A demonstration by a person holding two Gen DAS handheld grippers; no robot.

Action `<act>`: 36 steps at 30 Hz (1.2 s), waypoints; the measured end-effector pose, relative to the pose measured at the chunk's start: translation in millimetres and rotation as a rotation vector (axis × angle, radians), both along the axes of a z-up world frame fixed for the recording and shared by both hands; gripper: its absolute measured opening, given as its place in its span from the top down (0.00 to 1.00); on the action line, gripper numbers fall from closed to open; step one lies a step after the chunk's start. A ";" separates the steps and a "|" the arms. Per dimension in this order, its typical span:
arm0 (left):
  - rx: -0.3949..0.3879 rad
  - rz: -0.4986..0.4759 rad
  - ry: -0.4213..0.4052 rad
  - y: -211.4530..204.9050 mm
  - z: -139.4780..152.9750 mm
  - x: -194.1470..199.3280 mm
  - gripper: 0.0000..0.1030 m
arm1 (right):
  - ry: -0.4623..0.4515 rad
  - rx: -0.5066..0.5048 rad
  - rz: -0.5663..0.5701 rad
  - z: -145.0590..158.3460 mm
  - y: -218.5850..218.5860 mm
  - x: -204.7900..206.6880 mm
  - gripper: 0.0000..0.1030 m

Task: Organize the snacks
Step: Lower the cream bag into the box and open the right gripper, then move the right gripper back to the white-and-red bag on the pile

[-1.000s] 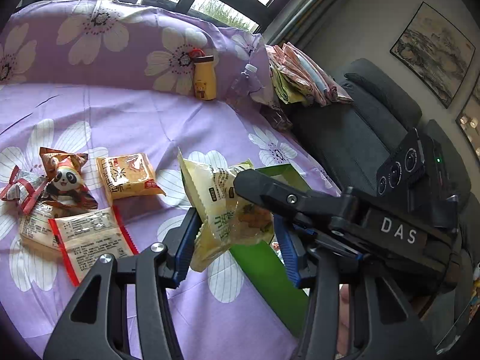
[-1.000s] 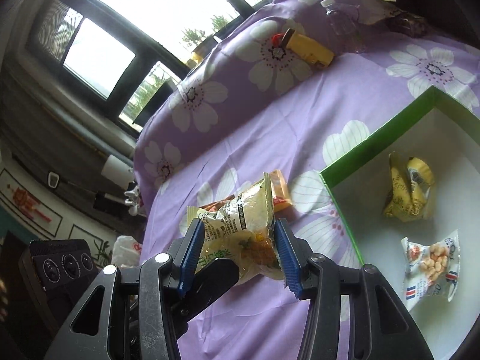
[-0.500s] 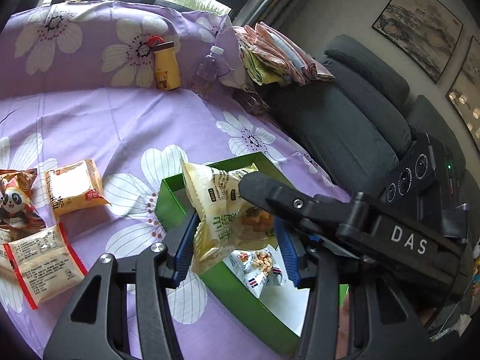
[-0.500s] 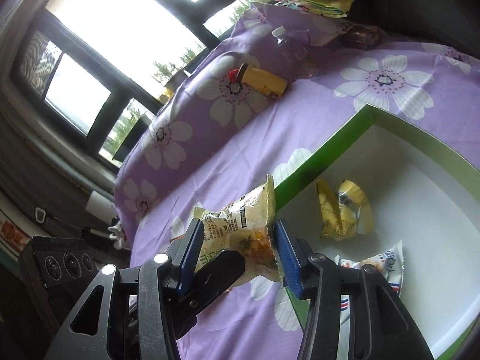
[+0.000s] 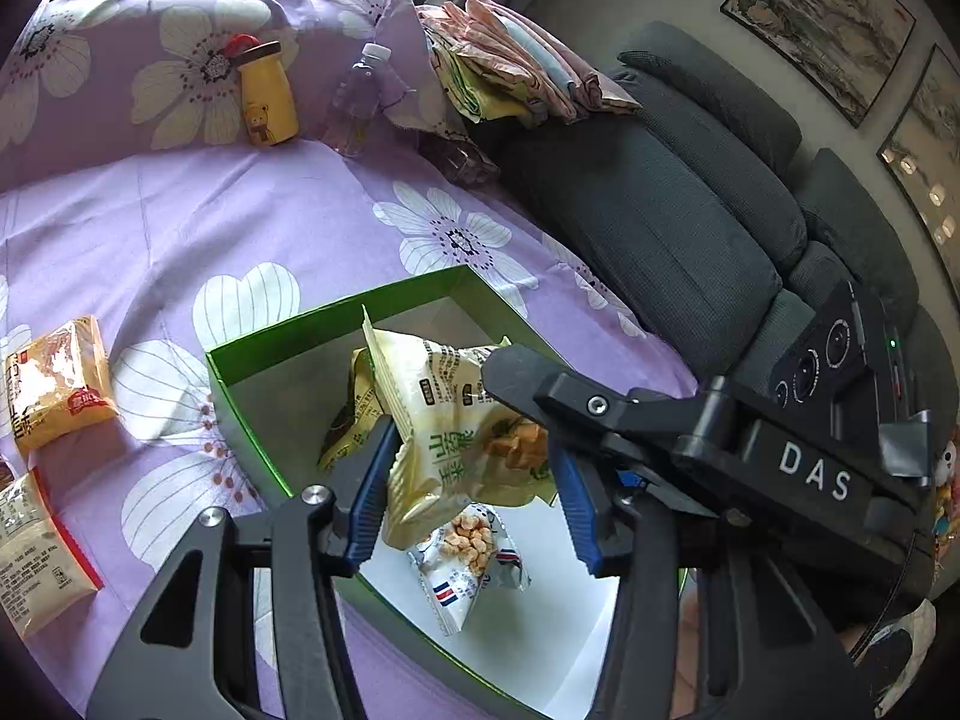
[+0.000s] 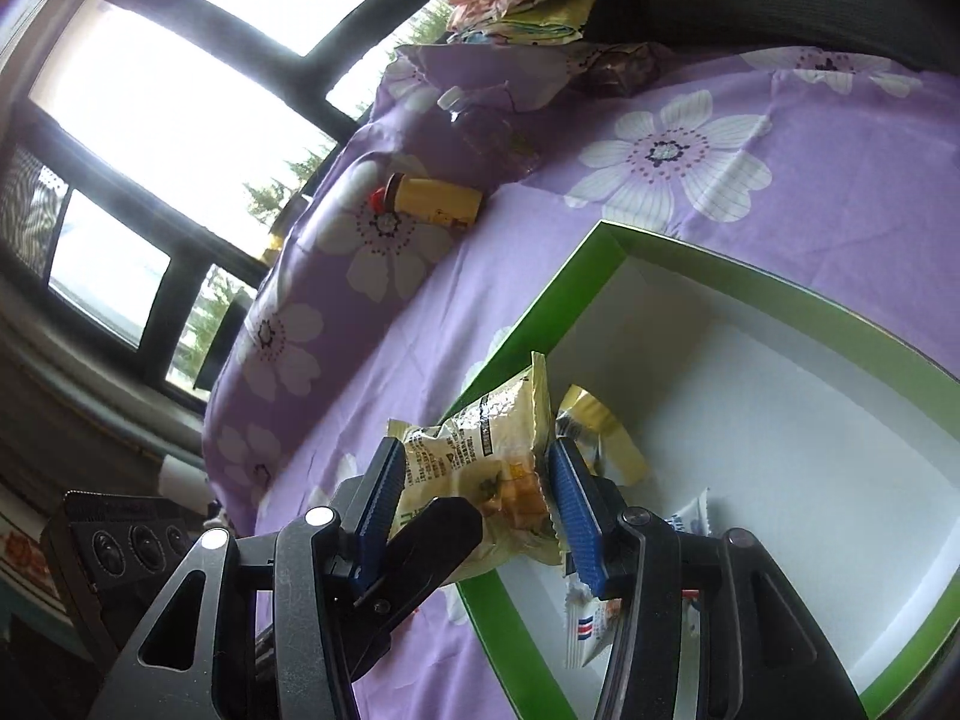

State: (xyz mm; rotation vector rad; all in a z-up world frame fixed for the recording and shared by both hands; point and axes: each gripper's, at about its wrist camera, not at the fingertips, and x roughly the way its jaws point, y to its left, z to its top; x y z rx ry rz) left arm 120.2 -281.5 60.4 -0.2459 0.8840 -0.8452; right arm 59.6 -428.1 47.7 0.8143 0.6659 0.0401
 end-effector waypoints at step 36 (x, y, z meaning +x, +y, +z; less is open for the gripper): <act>-0.054 0.089 -0.025 54.5 18.9 -11.7 0.32 | 0.009 -0.009 -0.102 11.1 2.5 -8.6 0.39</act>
